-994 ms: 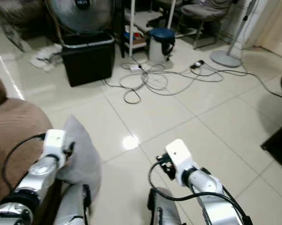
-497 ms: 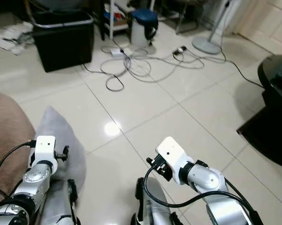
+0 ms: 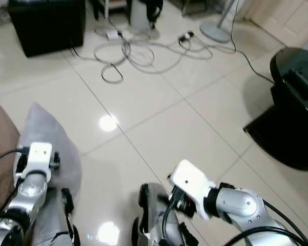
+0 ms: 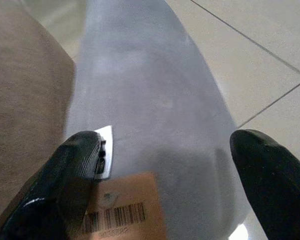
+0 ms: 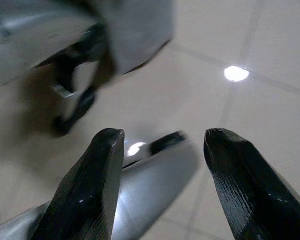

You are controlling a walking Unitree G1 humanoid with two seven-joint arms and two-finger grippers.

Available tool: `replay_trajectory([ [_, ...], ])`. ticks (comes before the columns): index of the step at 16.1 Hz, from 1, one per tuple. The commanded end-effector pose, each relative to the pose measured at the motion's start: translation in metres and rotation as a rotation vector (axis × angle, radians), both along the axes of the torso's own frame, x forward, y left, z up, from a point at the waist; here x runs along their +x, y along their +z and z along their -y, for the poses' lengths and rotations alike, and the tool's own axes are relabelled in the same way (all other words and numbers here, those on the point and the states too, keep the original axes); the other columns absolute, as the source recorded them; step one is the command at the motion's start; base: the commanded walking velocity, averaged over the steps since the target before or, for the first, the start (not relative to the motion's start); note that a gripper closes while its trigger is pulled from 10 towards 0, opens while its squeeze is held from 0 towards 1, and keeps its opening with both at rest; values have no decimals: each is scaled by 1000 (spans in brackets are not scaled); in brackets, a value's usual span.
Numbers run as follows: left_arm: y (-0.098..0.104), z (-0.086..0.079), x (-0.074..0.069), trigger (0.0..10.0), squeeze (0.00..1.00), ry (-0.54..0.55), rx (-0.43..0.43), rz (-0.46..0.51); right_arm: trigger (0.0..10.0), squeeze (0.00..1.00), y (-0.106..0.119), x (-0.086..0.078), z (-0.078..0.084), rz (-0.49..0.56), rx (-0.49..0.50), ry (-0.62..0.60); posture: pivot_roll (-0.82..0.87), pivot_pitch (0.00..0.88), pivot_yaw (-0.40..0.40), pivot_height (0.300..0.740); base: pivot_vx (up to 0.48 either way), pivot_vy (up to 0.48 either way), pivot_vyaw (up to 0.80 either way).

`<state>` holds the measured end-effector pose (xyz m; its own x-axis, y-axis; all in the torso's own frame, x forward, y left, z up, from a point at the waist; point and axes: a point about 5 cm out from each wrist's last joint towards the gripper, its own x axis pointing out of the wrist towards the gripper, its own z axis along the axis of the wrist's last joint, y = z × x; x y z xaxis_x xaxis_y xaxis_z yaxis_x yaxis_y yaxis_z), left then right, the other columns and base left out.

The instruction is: Move the pillow to the sofa from floor

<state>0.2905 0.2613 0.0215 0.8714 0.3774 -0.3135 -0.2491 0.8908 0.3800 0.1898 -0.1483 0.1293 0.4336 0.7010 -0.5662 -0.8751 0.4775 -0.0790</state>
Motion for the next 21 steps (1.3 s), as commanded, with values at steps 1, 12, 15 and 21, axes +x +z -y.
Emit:
replay_trajectory([
  [1, -14, 6, -8, 10000, 1000, 13, -95, -75, 10000, 0, 1, -4, 0, -32, -6, 31, -271, 314, -265, 582, 0, 0, 0],
  [12, -21, -13, -25, 0, 0, 1, 270, -185, 10000, 0, -49, 13, 35, -53, -57, -57, -269, 289, -258, 582, 0, 0, 0],
  [15, -22, -14, -27, 0, 0, -6, 297, -200, 10000, 0, -60, 14, 41, -55, -58, -56, -270, 285, -257, 582, 0, 0, 0],
  [21, -20, -16, -27, 0, 0, -13, 334, -201, 10000, 0, -69, 11, 5, 31, 66, -32, -262, 281, -256, 582, 0, 0, 0],
])
